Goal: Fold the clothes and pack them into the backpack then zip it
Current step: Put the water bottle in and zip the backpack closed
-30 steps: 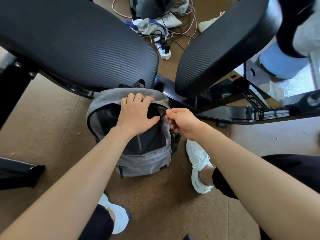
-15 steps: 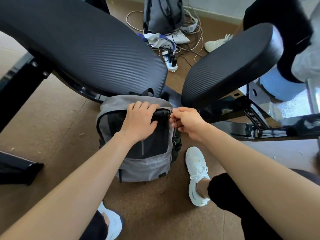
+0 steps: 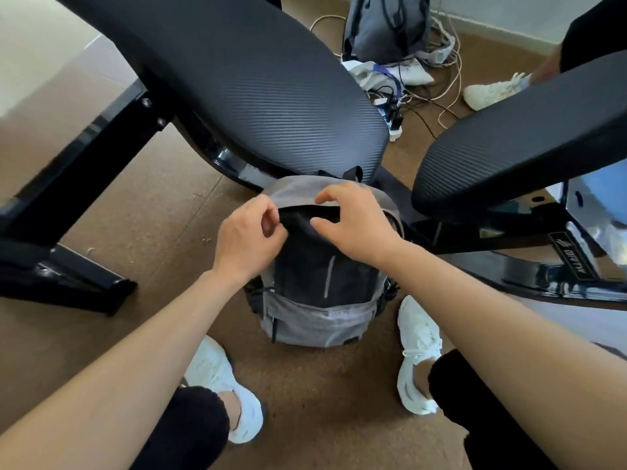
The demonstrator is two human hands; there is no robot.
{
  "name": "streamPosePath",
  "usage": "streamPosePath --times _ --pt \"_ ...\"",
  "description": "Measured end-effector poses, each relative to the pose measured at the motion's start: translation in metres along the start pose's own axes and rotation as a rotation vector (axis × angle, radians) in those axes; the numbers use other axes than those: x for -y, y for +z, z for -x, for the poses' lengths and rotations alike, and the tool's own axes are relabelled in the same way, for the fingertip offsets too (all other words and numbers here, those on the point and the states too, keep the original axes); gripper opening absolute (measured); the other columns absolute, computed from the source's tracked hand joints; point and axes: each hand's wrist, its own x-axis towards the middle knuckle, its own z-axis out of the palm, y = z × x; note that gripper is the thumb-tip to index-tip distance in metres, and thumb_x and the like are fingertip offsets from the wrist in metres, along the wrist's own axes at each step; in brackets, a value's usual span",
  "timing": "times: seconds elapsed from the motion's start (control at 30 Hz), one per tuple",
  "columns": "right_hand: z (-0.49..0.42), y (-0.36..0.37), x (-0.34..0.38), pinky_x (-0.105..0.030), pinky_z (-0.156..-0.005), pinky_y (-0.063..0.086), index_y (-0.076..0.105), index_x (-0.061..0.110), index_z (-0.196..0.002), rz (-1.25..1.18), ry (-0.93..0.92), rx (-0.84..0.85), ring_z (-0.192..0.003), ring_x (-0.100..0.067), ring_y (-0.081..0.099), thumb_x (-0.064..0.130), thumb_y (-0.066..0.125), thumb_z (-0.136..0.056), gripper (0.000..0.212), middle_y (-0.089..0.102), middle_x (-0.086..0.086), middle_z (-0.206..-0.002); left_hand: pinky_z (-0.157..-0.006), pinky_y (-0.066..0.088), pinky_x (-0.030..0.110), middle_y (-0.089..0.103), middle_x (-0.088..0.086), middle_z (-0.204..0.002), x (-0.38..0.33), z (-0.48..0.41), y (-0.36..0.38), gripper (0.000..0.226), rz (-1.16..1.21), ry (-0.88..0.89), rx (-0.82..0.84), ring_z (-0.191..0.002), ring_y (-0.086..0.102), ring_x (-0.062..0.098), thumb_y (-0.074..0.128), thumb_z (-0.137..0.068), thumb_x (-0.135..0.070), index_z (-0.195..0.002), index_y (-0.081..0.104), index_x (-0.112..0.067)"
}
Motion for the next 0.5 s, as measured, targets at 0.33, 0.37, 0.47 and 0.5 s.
streamPosePath --times 0.33,0.37,0.47,0.5 --pt "-0.034 0.042 0.031 -0.048 -0.102 0.032 0.055 0.024 -0.137 0.308 -0.169 0.080 -0.127 -0.029 0.046 0.040 0.066 -0.093 0.048 0.056 -0.002 -0.134 -0.099 0.052 0.045 0.074 0.003 -0.107 0.074 0.041 0.026 0.028 0.204 -0.688 0.437 -0.107 0.066 0.024 0.053 -0.102 -0.034 -0.102 0.076 -0.018" --pt "-0.036 0.045 0.029 -0.048 -0.101 0.032 0.056 0.024 -0.136 0.310 -0.153 0.085 -0.126 -0.029 0.046 0.043 0.066 -0.093 0.048 0.055 -0.002 -0.131 -0.103 0.050 0.045 0.073 0.003 -0.115 0.077 0.042 0.030 0.029 0.242 -0.722 0.459 -0.113 0.064 0.024 0.051 -0.103 -0.032 -0.110 0.075 -0.017" --pt "-0.036 0.053 0.022 -0.047 -0.095 0.032 0.060 0.025 -0.125 0.318 -0.107 0.050 -0.119 -0.030 0.046 0.056 0.064 -0.090 0.047 0.055 -0.003 -0.121 -0.107 0.046 0.039 0.070 0.003 -0.123 0.077 0.040 0.041 0.028 0.415 -0.762 0.513 -0.119 0.061 0.022 0.049 -0.105 -0.022 -0.118 0.073 -0.014" --pt "-0.035 0.055 0.020 -0.046 -0.093 0.032 0.059 0.024 -0.119 0.330 -0.094 0.026 -0.116 -0.030 0.046 0.059 0.064 -0.089 0.046 0.054 -0.002 -0.115 -0.107 0.046 0.037 0.068 0.002 -0.123 0.073 0.040 0.043 0.027 0.459 -0.778 0.562 -0.120 0.060 0.022 0.048 -0.106 -0.022 -0.121 0.070 -0.015"
